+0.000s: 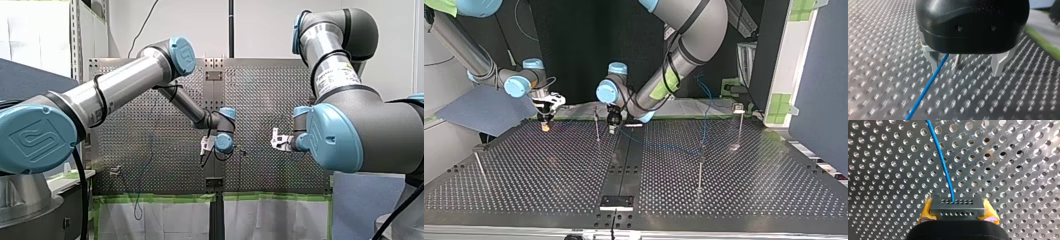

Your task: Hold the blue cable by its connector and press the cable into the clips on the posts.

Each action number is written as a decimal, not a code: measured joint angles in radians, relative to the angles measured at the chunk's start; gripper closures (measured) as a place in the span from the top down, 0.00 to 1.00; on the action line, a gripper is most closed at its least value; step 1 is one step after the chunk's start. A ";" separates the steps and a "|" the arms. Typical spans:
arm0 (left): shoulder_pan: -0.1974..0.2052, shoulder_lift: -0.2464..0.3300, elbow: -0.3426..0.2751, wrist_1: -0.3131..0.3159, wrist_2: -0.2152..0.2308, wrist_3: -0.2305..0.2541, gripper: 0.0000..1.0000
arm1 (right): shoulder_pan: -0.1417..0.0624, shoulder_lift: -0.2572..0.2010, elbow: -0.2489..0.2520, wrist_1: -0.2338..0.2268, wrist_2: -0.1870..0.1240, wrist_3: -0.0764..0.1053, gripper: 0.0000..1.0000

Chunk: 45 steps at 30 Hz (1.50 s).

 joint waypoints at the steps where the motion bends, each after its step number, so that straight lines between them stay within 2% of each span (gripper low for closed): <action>1: -0.004 0.002 -0.004 -0.008 0.000 0.001 1.00 | 0.000 0.000 0.000 0.001 0.000 0.000 0.00; 5: -0.016 0.024 -0.030 -0.040 -0.002 0.000 1.00 | 0.000 0.000 0.000 0.005 -0.001 0.000 0.00; 11: -0.036 0.067 -0.073 -0.051 0.019 -0.004 1.00 | 0.000 0.000 0.000 0.008 -0.002 0.000 0.00; 18: -0.094 0.124 -0.136 -0.048 0.007 -0.033 1.00 | 0.000 0.000 0.000 0.018 -0.002 -0.001 0.00; 24: -0.136 0.135 -0.187 -0.044 0.019 -0.041 1.00 | 0.000 0.000 0.000 0.020 -0.002 0.000 0.00; 31: -0.140 0.135 -0.232 -0.010 0.030 -0.067 1.00 | 0.000 0.000 0.000 0.021 -0.002 0.000 0.00; 40: -0.119 0.134 -0.237 0.069 0.032 -0.093 1.00 | 0.000 0.000 0.000 0.021 -0.009 0.000 0.00; 45: -0.114 0.110 -0.236 0.077 0.036 -0.098 1.00 | 0.000 0.000 0.000 0.021 -0.009 0.001 0.00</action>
